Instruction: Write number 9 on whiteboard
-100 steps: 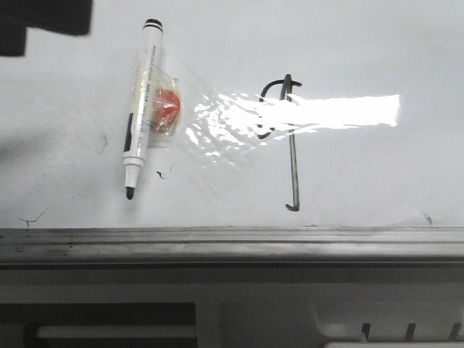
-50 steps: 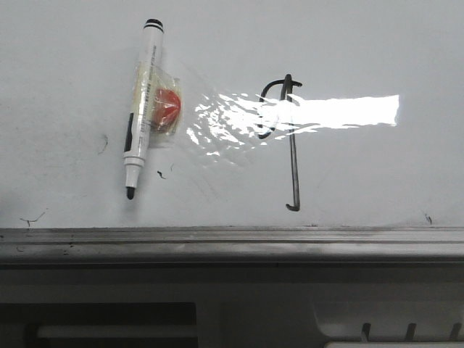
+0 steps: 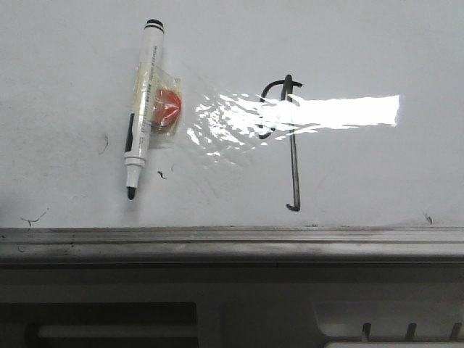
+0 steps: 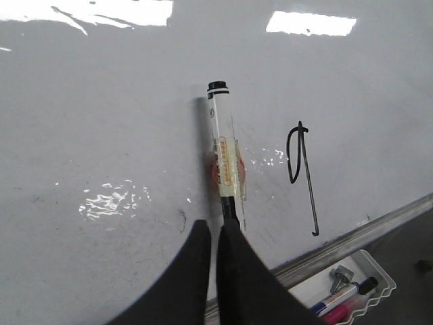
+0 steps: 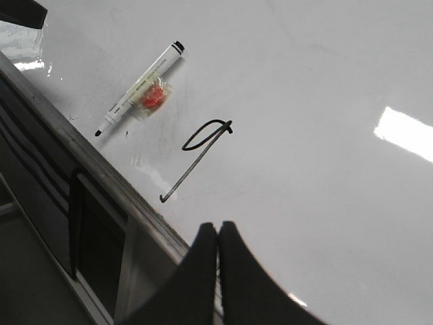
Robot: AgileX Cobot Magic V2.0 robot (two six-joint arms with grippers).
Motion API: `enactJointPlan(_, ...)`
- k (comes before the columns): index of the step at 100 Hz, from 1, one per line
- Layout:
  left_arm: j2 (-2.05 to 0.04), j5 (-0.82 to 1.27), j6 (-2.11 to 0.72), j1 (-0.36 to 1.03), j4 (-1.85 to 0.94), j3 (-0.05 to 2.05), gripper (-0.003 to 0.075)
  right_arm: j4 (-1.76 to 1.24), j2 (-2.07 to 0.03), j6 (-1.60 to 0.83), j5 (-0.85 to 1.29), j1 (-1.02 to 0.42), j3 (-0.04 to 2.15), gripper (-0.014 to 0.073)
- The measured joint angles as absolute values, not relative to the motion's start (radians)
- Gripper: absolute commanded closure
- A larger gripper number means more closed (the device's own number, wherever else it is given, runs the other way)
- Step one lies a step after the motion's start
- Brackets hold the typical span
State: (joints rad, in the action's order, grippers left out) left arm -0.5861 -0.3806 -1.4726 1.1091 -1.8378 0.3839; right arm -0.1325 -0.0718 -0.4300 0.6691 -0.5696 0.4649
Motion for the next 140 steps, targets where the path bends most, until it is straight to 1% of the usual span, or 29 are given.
enactJointPlan(12,-0.575,-0.385,-1.474,1.100,-1.813,0.367,0.0738,-0.132,-0.072,-0.430,0.669,-0.570,0.465,0.0639)
enactJointPlan(21,-0.542,-0.364,-1.474,1.049,-1.657,0.332,0.0738,-0.132,-0.072,-0.430,0.669,-0.570,0.465,0.0639)
enactJointPlan(28,-0.503,-0.313,-1.468,0.975,-1.495,0.287,0.0738,-0.132,-0.072,-0.430,0.669,-0.570,0.465,0.0639)
enactJointPlan(33,-0.460,-0.264,-1.451,0.895,-1.396,0.243,0.0738,-0.132,-0.072,-0.430,0.669,-0.570,0.465,0.0639)
enactJointPlan(46,-0.327,-0.177,-1.372,0.687,-1.233,0.126,0.0738,-0.132,-0.072,-0.430,0.669,-0.570,0.465,0.0639)
enactJointPlan(51,-0.267,-0.148,-1.265,0.612,-1.108,0.081,0.0738,-0.132,-0.072,-0.430,0.669,-0.570,0.465,0.0639)
enactJointPlan(53,-0.234,-0.131,-1.174,0.573,-1.037,0.058,0.0738,-0.132,-0.072,-0.430,0.669,-0.570,0.465,0.0639)
enactJointPlan(54,-0.234,-0.131,-1.174,0.573,-1.011,0.058,0.0738,-0.132,-0.072,-0.430,0.669,-0.570,0.465,0.0639)
enactJointPlan(62,-0.146,-0.095,-0.798,0.476,-0.658,0.003,0.0738,-0.132,-0.072,-0.430,0.669,-0.570,0.465,0.0639)
enactJointPlan(70,-0.086,-0.060,-0.400,0.399,-0.323,0.001,0.0738,-0.132,-0.072,-0.430,0.669,-0.570,0.465,0.0639)
enactJointPlan(74,-0.060,-0.033,-0.254,0.364,-0.226,0.001,0.0738,-0.132,-0.072,-0.430,0.671,-0.570,0.465,0.0639)
enactJointPlan(79,-0.040,0.000,-0.151,0.325,-0.132,0.001,0.0738,-0.132,-0.072,-0.430,0.671,-0.570,0.465,0.0639)
enactJointPlan(91,-0.006,0.100,-0.057,0.235,-0.061,0.001,0.0738,-0.132,-0.072,-0.430,0.671,-0.570,0.465,0.0639)
enactJointPlan(109,0.005,0.306,-0.033,0.134,-0.040,0.001,0.0738,-0.132,-0.072,-0.430,0.675,-0.570,0.465,0.0639)
enactJointPlan(140,0.005,0.326,-0.027,0.115,-0.039,0.001,0.0738,-0.132,-0.072,-0.430,0.677,-0.570,0.465,0.0639)
